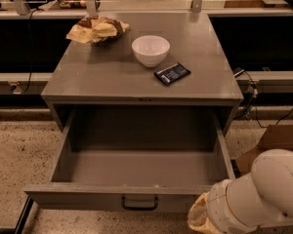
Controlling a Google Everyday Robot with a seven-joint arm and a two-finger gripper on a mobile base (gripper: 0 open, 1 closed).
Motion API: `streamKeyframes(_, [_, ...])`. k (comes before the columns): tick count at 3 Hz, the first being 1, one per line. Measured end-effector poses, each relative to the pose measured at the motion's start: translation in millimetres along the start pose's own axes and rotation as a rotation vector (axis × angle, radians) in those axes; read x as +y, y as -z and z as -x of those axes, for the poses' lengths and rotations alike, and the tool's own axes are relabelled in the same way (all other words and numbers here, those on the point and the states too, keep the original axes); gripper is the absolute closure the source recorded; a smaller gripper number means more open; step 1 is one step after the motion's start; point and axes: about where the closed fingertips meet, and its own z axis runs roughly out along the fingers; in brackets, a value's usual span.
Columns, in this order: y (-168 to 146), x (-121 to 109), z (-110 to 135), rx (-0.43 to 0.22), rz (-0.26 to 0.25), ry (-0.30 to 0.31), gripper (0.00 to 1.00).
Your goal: Close top drawer
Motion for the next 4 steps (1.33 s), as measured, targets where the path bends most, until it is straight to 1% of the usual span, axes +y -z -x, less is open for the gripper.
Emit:
streamKeyframes(1, [-23,12,-3,-0.030,0.012,-0.004,1.00])
streamKeyframes(2, [-42,13,-5,-0.051,0.014,-0.002,1.00])
streamKeyframes(3, [-54,0,1,-0.074,-0.022,-0.001,1.00])
streamKeyframes(4, [-63,-14,-1,-0.082,-0.045,-0.010,1.00])
